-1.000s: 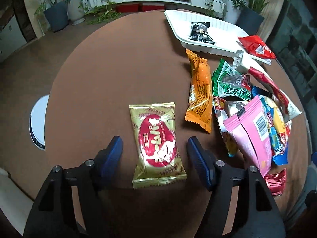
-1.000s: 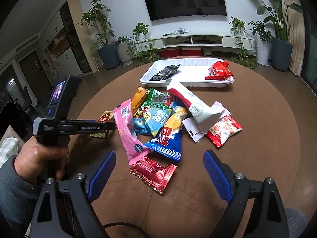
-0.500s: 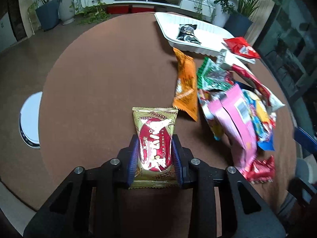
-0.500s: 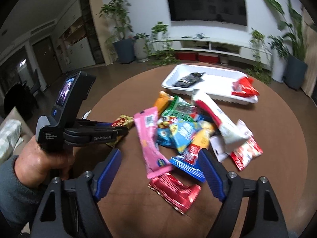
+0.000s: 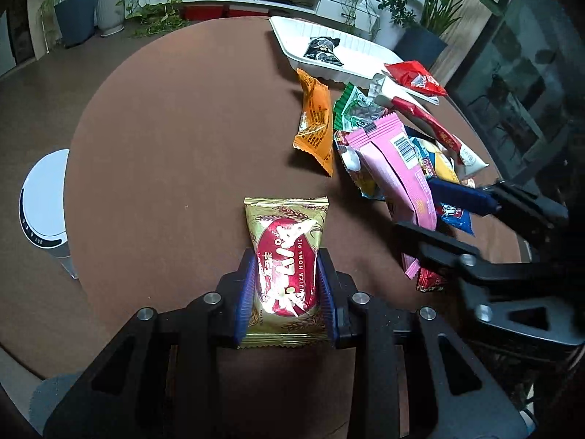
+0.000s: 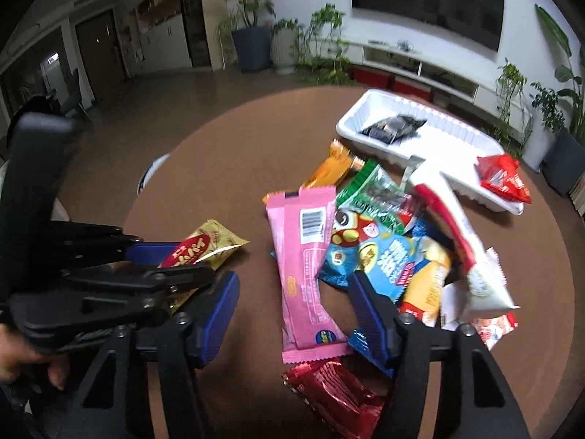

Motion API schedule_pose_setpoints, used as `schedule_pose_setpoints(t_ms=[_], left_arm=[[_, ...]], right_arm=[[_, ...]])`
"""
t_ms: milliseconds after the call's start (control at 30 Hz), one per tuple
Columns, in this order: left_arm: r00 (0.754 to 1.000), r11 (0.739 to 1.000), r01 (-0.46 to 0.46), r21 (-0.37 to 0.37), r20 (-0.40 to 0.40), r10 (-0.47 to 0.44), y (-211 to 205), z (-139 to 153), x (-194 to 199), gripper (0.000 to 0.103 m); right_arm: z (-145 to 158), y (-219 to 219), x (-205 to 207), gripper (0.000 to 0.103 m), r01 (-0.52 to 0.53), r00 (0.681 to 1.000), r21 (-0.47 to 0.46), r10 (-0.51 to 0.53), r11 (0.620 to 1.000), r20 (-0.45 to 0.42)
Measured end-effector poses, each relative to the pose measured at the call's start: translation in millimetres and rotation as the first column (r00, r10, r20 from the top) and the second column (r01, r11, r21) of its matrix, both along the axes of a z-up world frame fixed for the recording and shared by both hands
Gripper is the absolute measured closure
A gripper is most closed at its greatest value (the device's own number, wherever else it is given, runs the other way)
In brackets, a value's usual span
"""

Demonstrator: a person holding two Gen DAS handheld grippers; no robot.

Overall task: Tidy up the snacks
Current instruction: 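Grasp the gold wafer packet with left gripper while right gripper grasps the pink bar, then lower the gold wafer into the tray with left gripper while right places pink bar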

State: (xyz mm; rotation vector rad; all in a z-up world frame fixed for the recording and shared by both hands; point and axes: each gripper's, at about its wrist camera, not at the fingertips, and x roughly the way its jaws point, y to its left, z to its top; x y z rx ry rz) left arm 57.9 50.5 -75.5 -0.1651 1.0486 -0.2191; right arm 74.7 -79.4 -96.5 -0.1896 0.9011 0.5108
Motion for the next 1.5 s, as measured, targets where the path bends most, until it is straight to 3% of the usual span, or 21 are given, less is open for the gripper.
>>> schedule_pose_setpoints(t_ms=[133,200,267,400,600,767,933,1033,1333,1400,1500], left_arm=[[1.000,1.000,0.004,-0.008,0.002,-0.004,1.4,-0.5,-0.6,0.074],[1.000,1.000,0.007,-0.014,0.003,-0.007,1.4,-0.4,0.0,0.074],[1.000,1.000,0.011,-0.019,0.005,-0.011,1.2,0.0,-0.1,0.074],[1.000,0.999,0.016,-0.036,0.014,-0.016,1.4,1.9,-2.0,0.074],[0.999,0.998,0.016,-0.059,0.029,-0.014,3.8,9.0,-2.6,0.074],[0.998,0.997,0.018,-0.078,0.056,-0.014,8.0,23.4,0.7,0.074],[0.996,0.995,0.026,-0.099,0.088,-0.017,12.8,44.0,16.6,0.074],[0.993,0.993,0.029,-0.118,0.118,-0.015,16.3,61.3,35.2,0.074],[0.982,0.997,0.055,-0.047,0.183,-0.046,2.2,105.3,133.2,0.074],[0.980,0.997,0.069,-0.018,0.186,-0.064,-9.0,109.6,162.7,0.074],[0.978,0.996,0.088,0.024,0.190,-0.091,-26.8,113.9,201.1,0.074]], right_arm=[[-10.3,1.0,4.0,0.060,0.000,0.999,-0.009,0.000,1.000,-0.040],[-13.4,-2.3,5.0,0.074,0.006,0.998,0.003,-0.006,1.000,-0.062],[-15.2,-7.4,6.9,0.079,0.018,0.996,0.043,-0.014,0.999,-0.089],[-13.0,-16.2,6.9,0.082,0.037,0.994,0.093,-0.027,0.995,-0.108],[2.0,-35.5,0.5,0.084,0.084,0.989,0.242,-0.050,0.967,-0.142],[16.6,-63.0,-3.3,0.085,0.137,0.981,0.383,-0.071,0.914,-0.180],[28.7,-103.3,6.6,0.085,0.212,0.969,0.507,-0.111,0.836,-0.222],[35.0,-134.4,18.9,0.085,0.274,0.957,0.528,-0.174,0.804,-0.230],[64.4,-231.6,80.4,0.085,0.464,0.883,0.519,-0.419,0.718,-0.211],[71.2,-234.4,99.5,0.085,0.471,0.879,0.504,-0.433,0.724,-0.198],[84.1,-217.8,132.3,0.085,0.433,0.899,0.465,-0.407,0.772,-0.161]])
